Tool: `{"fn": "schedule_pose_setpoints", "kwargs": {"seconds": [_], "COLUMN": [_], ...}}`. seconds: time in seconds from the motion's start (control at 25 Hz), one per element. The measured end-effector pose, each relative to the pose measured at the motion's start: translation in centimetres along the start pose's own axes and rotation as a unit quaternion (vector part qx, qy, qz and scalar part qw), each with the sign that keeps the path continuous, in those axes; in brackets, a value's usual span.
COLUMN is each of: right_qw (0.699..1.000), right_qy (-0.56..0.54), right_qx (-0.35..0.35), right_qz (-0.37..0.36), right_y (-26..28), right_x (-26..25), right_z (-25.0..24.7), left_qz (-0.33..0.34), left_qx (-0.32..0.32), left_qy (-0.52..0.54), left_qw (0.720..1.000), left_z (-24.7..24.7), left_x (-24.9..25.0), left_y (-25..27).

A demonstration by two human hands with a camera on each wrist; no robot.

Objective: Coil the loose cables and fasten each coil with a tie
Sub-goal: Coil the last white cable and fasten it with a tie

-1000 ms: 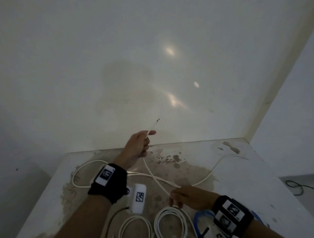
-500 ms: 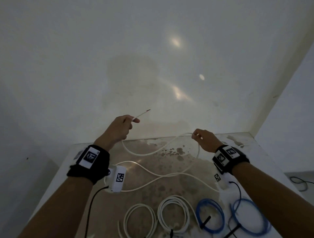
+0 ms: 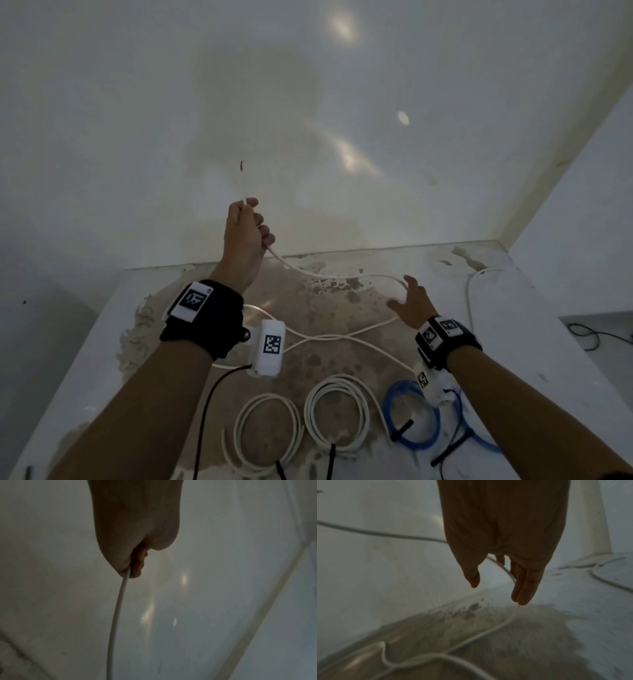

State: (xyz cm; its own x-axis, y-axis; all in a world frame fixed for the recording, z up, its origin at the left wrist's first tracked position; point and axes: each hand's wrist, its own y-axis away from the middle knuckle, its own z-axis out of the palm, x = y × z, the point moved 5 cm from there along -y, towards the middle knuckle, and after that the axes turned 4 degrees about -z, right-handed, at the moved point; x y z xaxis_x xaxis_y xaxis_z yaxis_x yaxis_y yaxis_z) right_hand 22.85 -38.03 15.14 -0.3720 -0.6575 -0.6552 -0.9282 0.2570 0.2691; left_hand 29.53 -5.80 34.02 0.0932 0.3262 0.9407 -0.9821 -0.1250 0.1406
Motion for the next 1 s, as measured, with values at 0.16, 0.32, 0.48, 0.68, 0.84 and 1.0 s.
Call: {"fn": "schedule_pose_setpoints", "kwargs": {"seconds": [0.16, 0.32, 0.48, 0.68, 0.84, 1.0], "right_qw": [0.999, 0.993, 0.937, 0.974, 0.974, 0.956], "right_qy": [-0.001, 0.060, 0.292, 0.158, -0.002, 0.042], "right_qx": [-0.001, -0.021, -0.192, 0.029, 0.107, 0.066], "right_qz": [0.054, 0.095, -0.025, -0.161, -0.202, -0.283], "right_y": [3.4, 4.7, 5.6, 3.7, 1.4, 0.5], "right_x": [5.7, 9.2, 9.0, 2.4, -5.2, -10.6], "right_z": [2.9, 3.9, 5.1, 1.2, -1.3, -3.5], "left_qz": [-0.002, 0.003, -0.044, -0.076, -0.073, -0.099], "left_qx": [0.003, 0.005, -0.031, -0.149, -0.197, -0.074], "left_qy": [-0.023, -0.191, -0.063, 0.019, -0.131, -0.109], "left_qw": [1.000, 0.982, 0.997, 0.986, 0.969, 0.986], "left_z": [1.1, 1.7, 2.8, 6.9, 8.3, 3.8], "left_x": [-1.4, -4.3, -4.8, -2.8, -4.1, -6.1], "left_y": [-1.7, -3.4, -4.4, -3.0, -1.6, -3.8]}}
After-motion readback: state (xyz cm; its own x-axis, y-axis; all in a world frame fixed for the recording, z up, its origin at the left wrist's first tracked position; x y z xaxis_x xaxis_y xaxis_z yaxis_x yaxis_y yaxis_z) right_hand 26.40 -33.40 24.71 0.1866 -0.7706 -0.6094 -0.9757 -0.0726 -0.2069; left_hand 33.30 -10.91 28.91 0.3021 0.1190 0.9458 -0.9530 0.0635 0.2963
